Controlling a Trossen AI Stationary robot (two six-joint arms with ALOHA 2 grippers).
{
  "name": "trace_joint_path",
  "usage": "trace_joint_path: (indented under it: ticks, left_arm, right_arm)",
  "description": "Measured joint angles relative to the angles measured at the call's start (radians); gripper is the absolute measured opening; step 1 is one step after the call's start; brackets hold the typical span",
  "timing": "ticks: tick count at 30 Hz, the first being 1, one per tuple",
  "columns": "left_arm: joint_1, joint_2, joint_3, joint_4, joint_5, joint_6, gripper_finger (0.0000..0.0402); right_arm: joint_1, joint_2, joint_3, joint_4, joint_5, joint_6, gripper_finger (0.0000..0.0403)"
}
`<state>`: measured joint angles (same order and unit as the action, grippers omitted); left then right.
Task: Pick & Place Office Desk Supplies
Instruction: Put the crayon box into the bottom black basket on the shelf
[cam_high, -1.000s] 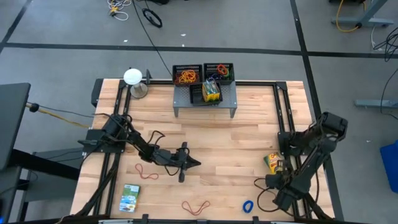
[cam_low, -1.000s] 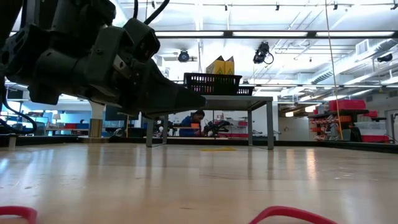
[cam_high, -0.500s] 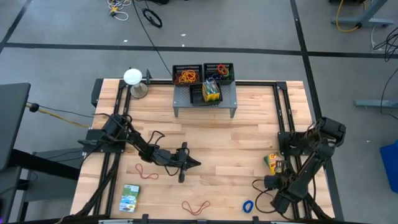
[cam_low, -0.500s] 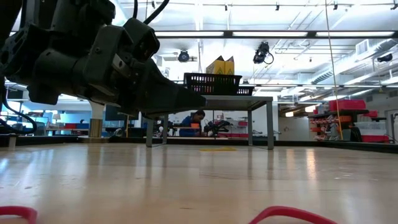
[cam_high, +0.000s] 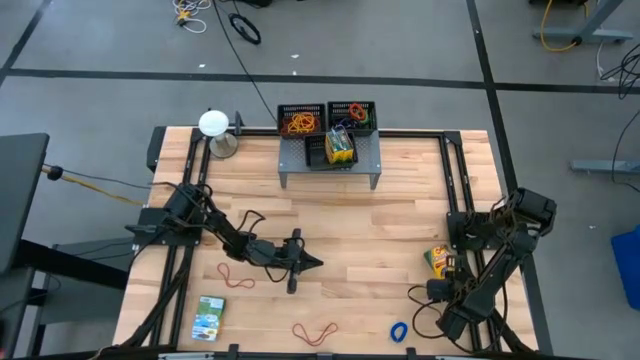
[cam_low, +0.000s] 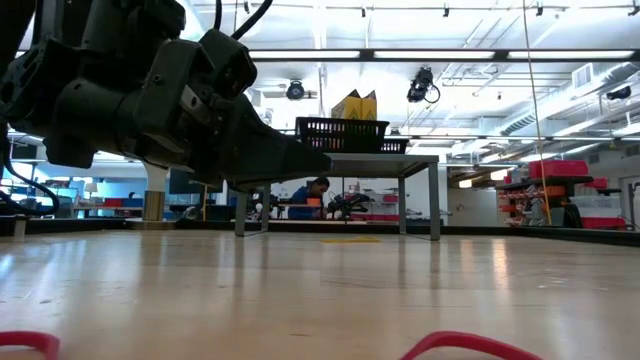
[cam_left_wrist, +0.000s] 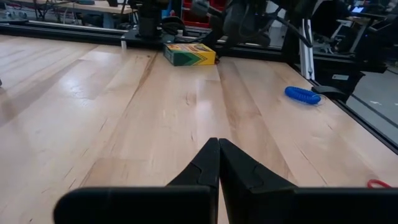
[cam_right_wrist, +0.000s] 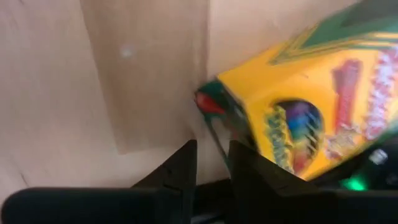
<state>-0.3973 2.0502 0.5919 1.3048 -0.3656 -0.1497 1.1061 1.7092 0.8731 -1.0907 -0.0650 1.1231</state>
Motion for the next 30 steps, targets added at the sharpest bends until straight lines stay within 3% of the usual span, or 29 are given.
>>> trace_joint_path:
  ticks: [5,9,11,16,22,30]
  left_arm:
    - [0.0,0.0,0.0,0.0,0.0,0.0,0.0007]
    - [0.0,0.0,0.0,0.006,0.0,-0.026,0.0007]
    - [0.0,-0.006,-0.013,0.034,0.003,-0.034,0.0007]
    - [0.0,-0.06,-0.115,0.132,-0.01,-0.037,0.0007]
    - [-0.001,-0.083,-0.253,0.266,-0.066,-0.071,0.0007]
    - [-0.016,-0.083,-0.28,0.254,-0.063,-0.103,0.0007]
  right_arm:
    - [-0.006,-0.004,-0.03,0.035,0.0,-0.013,0.0084]
    - [-0.029,-0.002,-0.027,0.033,0.003,-0.02,0.0029]
    - [-0.043,0.001,-0.018,0.023,0.048,-0.036,0.0009]
    - [-0.104,0.0,0.037,0.044,0.168,-0.072,0.0005]
    - [-0.252,0.0,0.079,0.134,0.298,-0.227,0.0003]
    - [-0.509,0.0,0.089,0.424,0.381,-0.514,0.0002]
